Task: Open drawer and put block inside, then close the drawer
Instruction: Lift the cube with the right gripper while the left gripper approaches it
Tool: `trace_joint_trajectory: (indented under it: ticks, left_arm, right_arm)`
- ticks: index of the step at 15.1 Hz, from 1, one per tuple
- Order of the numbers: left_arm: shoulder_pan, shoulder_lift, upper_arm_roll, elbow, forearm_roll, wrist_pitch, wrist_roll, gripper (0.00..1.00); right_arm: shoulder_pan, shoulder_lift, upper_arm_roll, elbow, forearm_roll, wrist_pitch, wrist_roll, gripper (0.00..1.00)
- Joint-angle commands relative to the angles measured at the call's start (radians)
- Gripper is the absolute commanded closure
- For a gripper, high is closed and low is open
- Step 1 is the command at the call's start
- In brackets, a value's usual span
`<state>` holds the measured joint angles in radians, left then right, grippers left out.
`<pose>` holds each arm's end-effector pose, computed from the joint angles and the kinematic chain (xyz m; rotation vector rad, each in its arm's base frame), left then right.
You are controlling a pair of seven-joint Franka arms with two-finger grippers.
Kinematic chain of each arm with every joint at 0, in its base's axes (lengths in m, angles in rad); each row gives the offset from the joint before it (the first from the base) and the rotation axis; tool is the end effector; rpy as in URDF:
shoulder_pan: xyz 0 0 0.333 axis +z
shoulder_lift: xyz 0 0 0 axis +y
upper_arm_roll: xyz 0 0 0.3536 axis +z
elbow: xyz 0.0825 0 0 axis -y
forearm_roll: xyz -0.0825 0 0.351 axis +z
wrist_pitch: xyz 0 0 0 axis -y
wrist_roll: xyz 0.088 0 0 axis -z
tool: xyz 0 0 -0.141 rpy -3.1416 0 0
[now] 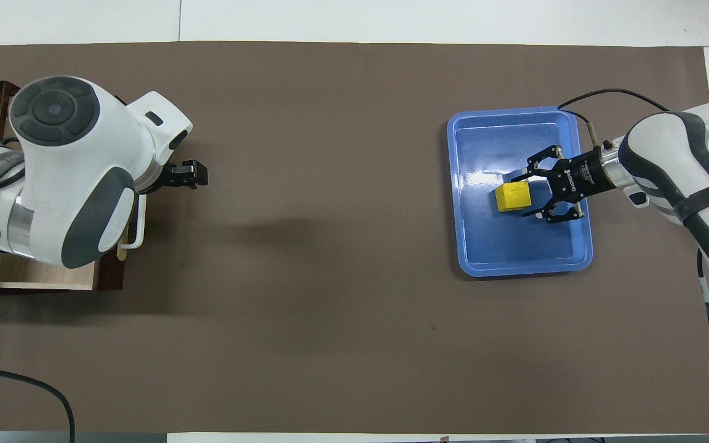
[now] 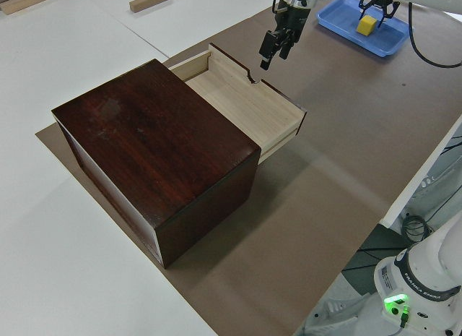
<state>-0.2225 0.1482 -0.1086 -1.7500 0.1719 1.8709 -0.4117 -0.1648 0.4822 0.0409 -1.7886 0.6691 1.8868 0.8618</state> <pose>0.5529 -0.1670 0.4941 -2.9941 -0.0427 -0.0439 0.6059 -0.0110 0.3004 -2.0520 1.6071 0.7657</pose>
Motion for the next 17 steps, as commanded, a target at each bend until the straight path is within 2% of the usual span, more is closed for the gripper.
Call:
trace_joint_trajectory:
  ticks: [1,3,5,7,9,11,13,17]
  left_arm:
    - [-0.017,0.027,0.012,0.125,-0.072,-0.132,-0.109,0.00]
    - [-0.015,0.008,0.012,0.168,-0.130,-0.195,-0.226,0.00]
    - [-0.021,-0.034,0.006,0.178,-0.184,-0.232,-0.428,0.00]
    - [-0.092,-0.085,-0.002,0.178,-0.187,-0.301,-0.693,0.00]
    - [-0.142,-0.104,-0.009,0.175,-0.195,-0.306,-0.917,0.00]
    - [-0.161,-0.133,-0.020,0.120,-0.196,-0.258,-1.133,0.00]
    - [-0.147,-0.147,-0.017,0.049,-0.231,-0.114,-1.309,0.00]
    - [-0.147,-0.055,-0.014,0.055,-0.229,-0.056,-1.482,0.00]
  right_arm:
    - [-0.015,-0.010,0.010,-0.014,0.029,0.015,-0.030,1.00]
    - [-0.013,-0.010,0.010,-0.006,0.027,0.017,-0.033,1.00]
    - [-0.004,-0.010,0.010,0.006,0.029,0.014,-0.032,1.00]
    - [-0.002,-0.011,0.010,0.037,0.027,0.003,-0.027,1.00]
    - [0.004,-0.019,0.013,0.070,0.026,-0.014,-0.004,1.00]
    - [0.008,-0.037,0.022,0.106,0.024,-0.043,0.044,1.00]
    - [0.059,-0.077,0.023,0.117,0.023,-0.054,0.106,1.00]
    - [0.171,-0.138,0.023,0.127,0.027,-0.046,0.276,1.00]
